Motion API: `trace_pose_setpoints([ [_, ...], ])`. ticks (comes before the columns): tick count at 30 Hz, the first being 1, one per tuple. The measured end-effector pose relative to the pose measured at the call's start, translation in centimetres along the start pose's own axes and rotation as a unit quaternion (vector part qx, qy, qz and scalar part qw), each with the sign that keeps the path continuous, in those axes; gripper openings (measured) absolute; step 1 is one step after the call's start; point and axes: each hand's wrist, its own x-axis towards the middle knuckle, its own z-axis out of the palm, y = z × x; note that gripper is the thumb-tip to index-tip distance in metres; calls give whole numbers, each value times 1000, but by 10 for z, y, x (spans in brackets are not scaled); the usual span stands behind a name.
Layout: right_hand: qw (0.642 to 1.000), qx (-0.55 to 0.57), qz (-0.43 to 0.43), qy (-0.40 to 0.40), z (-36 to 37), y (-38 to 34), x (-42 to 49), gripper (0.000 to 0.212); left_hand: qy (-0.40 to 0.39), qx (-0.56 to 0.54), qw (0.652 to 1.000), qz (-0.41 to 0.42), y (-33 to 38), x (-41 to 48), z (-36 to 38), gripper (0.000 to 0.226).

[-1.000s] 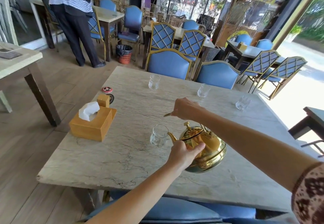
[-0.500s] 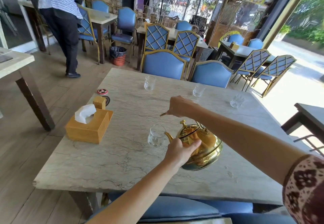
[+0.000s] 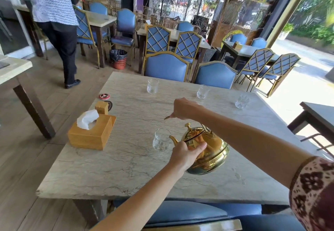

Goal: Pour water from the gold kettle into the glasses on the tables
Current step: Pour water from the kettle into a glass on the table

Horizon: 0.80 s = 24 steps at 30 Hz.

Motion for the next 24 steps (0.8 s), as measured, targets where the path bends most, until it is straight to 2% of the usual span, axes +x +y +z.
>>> trace_pose_setpoints([
  [6,1000,-8,-6,1,-1,-1,-3,44,-12,-13,1000,9,-3,1,-1,67],
  [15,1000,22,2,3,0,1,-9,43,-16,21,999,20,-4,-3,-6,60],
  [21,992,121,22,0,6,24,-24,29,-8,125,991,39,-15,-4,-6,42],
  [23,986,160,31,-14,12,35,-37,34,-15,154,988,31,-23,-2,-4,54],
  [24,984,176,34,-12,15,40,-43,35,-12,167,985,29,-26,-1,-2,70],
])
